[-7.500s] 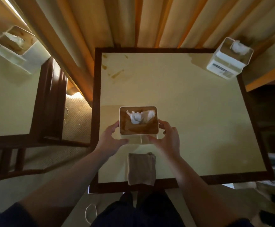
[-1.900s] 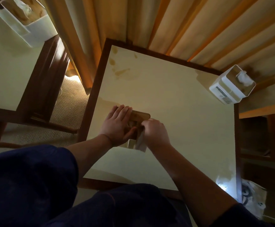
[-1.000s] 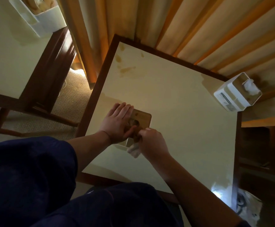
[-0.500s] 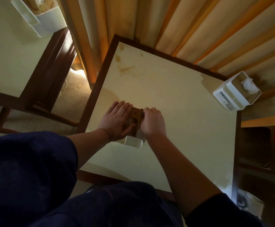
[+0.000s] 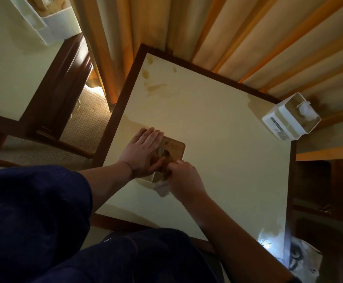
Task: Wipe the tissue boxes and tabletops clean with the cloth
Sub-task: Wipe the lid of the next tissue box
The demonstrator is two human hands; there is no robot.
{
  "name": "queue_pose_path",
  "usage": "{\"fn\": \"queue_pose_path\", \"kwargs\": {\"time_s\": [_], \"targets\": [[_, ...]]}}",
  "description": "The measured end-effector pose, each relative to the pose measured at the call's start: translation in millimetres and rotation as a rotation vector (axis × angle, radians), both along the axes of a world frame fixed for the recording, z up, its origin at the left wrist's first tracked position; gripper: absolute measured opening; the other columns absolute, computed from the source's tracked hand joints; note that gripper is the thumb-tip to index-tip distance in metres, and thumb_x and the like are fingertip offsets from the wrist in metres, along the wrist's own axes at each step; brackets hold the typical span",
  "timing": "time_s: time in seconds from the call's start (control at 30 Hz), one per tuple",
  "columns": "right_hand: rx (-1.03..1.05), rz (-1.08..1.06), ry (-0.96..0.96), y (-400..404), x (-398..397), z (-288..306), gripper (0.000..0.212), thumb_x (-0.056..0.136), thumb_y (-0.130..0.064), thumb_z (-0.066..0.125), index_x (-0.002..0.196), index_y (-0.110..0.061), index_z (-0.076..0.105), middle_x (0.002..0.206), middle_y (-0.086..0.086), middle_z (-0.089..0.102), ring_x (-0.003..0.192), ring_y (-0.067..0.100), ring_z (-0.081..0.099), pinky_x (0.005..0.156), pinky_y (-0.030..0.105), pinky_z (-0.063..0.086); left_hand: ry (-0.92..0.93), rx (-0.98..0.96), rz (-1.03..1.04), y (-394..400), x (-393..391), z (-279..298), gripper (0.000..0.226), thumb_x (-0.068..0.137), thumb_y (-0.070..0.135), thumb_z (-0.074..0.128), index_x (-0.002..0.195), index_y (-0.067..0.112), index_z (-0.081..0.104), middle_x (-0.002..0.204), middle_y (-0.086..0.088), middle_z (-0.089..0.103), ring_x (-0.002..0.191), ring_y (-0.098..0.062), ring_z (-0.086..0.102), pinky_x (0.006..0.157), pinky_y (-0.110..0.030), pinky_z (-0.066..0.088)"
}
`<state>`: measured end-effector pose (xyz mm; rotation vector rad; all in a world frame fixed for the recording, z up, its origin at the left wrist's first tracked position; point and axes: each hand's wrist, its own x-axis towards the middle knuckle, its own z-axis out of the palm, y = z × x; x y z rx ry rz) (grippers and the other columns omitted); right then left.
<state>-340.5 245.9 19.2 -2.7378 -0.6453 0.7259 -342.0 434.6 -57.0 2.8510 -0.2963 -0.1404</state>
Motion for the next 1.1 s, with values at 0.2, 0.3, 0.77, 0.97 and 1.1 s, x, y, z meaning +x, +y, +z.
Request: {"fn": "queue_pose_path", "kwargs": {"time_s": [0.2,0.3,0.77,0.97,1.1], "targets": [[0.014,-0.137,-0.033,3,26,-5,0.013,0.089,-0.014,0.059,0.091,-0.012,0.071,0.095,0.013,0.068,0.091,0.037,0.063,0.074,0.04,0.049,-0.015,-0.013,-0.01,0,1,-1,0.084,0.099,0.065,0.033,0.16,0.007,0.028,0.16,-0.014,0.04,0.154,-0.034,0.028,0.129,-0.051,0.015],[-0.039,-0.179,-0.147,2,43,-5,0.023,0.089,-0.02,0.06,0.107,-0.022,0.075,0.101,0.006,0.07,0.103,0.033,0.06,0.085,0.04,0.043,-0.031,0.013,-0.023,1,0,0,0.086,0.098,0.064,0.037,0.158,0.004,0.032,0.157,-0.016,0.044,0.151,-0.036,0.033,0.129,-0.051,0.018],[-0.07,-0.23,-0.324,-1,-2,-18,0.028,0.082,-0.028,0.045,0.084,-0.025,0.073,0.084,-0.003,0.07,0.086,0.029,0.062,0.077,0.042,0.04,-0.049,-0.007,-0.002,-1,0,-2,0.083,0.098,0.063,0.032,0.159,0.007,0.033,0.158,-0.014,0.043,0.151,-0.033,0.033,0.129,-0.05,0.017],[-0.138,-0.14,-0.292,-3,-22,-14,0.029,0.084,-0.028,0.041,0.074,-0.027,0.067,0.077,-0.009,0.066,0.085,0.025,0.061,0.079,0.042,0.035,-0.049,0.021,0.003,-1,-1,-4,0.083,0.1,0.064,0.029,0.159,0.007,0.033,0.16,-0.013,0.042,0.152,-0.034,0.031,0.129,-0.05,0.017],[-0.263,-0.056,-0.174,5,-4,0,0.026,0.082,-0.034,0.047,0.082,-0.024,0.071,0.087,-0.008,0.07,0.097,0.021,0.057,0.087,0.043,0.028,-0.039,0.018,-0.005,-1,0,-4,0.084,0.1,0.065,0.029,0.161,0.008,0.029,0.162,-0.012,0.039,0.154,-0.033,0.028,0.13,-0.049,0.012]]}}
